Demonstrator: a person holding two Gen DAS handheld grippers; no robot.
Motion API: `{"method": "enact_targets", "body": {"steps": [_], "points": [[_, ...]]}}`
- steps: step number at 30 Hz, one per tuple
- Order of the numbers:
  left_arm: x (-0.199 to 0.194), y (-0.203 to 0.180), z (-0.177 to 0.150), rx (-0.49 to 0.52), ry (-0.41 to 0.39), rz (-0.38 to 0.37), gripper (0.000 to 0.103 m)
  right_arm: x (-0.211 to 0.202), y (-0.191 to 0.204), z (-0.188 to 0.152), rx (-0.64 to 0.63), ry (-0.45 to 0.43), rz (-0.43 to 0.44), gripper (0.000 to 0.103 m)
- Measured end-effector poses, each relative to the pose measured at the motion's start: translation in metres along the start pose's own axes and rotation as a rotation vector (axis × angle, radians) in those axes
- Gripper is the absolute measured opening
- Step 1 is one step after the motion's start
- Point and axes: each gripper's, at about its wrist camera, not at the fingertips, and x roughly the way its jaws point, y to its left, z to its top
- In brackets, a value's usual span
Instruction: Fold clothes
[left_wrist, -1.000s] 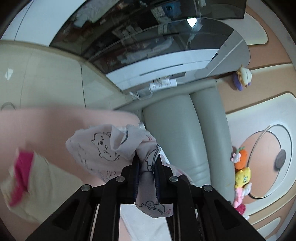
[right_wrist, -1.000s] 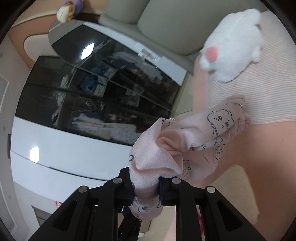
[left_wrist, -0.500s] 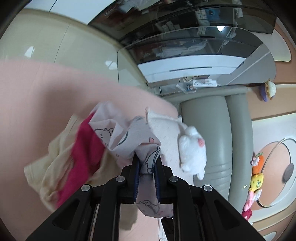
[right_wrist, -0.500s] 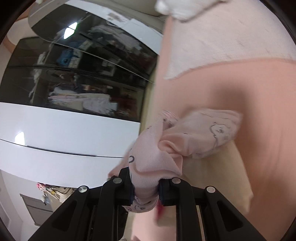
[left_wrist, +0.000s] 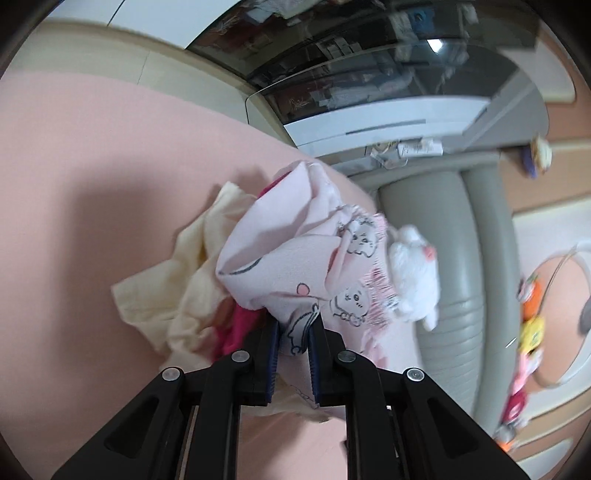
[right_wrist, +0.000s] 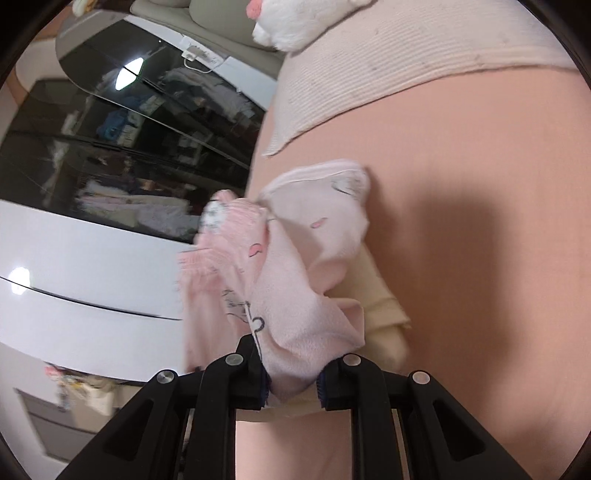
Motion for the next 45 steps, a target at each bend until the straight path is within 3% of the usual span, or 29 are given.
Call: {"method": "enact_targets", "body": {"steps": [1, 2, 3, 4, 6, 7, 8, 10, 11, 12, 18, 25, 32, 39, 45], "points": [[-0.001, -0.005, -0.002, 0.051, 0.003, 0.027, 0.012, -0.001, 0.002, -0.002, -0.009, -0.004, -0.031, 0.021], [-0.005, -0.010, -0.004, 0.085, -0.003, 0.052, 0.013, -0.002, 0.002, -0.004, -0.008, -0.003, -0.063, 0.035], [-0.008, -0.014, -0.005, 0.111, -0.006, 0.073, 0.013, -0.004, 0.004, -0.006, -0.006, -0.009, -0.092, 0.059], [-0.012, -0.019, -0.007, 0.127, -0.003, 0.090, 0.014, -0.010, 0.007, -0.007, -0.004, -0.029, -0.114, 0.090], [-0.019, -0.025, -0.009, 0.140, 0.005, 0.098, 0.018, -0.023, 0.014, -0.011, -0.016, -0.088, -0.155, 0.100], [-0.025, -0.026, -0.010, 0.138, 0.008, 0.090, 0.021, -0.032, 0.020, -0.013, -0.036, -0.118, -0.160, 0.100], [-0.031, -0.028, -0.012, 0.136, 0.010, 0.083, 0.030, -0.039, 0.025, -0.014, -0.060, -0.132, -0.153, 0.100], [-0.044, -0.029, -0.021, 0.125, -0.005, 0.076, 0.060, -0.054, 0.038, -0.019, -0.112, -0.139, -0.156, 0.100], [-0.052, -0.030, -0.026, 0.115, -0.017, 0.073, 0.081, -0.061, 0.042, -0.021, -0.126, -0.142, -0.158, 0.100], [-0.058, -0.029, -0.031, 0.097, -0.023, 0.064, 0.084, -0.069, 0.045, -0.024, -0.136, -0.145, -0.145, 0.100], [-0.089, -0.040, -0.068, 0.058, -0.021, 0.060, 0.084, -0.122, 0.049, -0.048, -0.160, -0.146, -0.079, 0.100], [-0.140, -0.078, -0.132, 0.109, -0.083, 0.018, 0.084, -0.186, 0.050, -0.077, -0.189, -0.154, 0.007, 0.101], [-0.154, -0.126, -0.201, 0.171, -0.067, -0.020, 0.084, -0.262, 0.037, -0.102, -0.253, -0.212, 0.028, 0.102], [-0.162, -0.155, -0.259, 0.228, -0.088, -0.005, 0.084, -0.322, 0.013, -0.102, -0.284, -0.282, -0.015, 0.103], [-0.171, -0.165, -0.266, 0.385, -0.036, 0.110, 0.084, -0.343, 0.017, -0.115, -0.328, -0.335, -0.148, 0.103]]}}
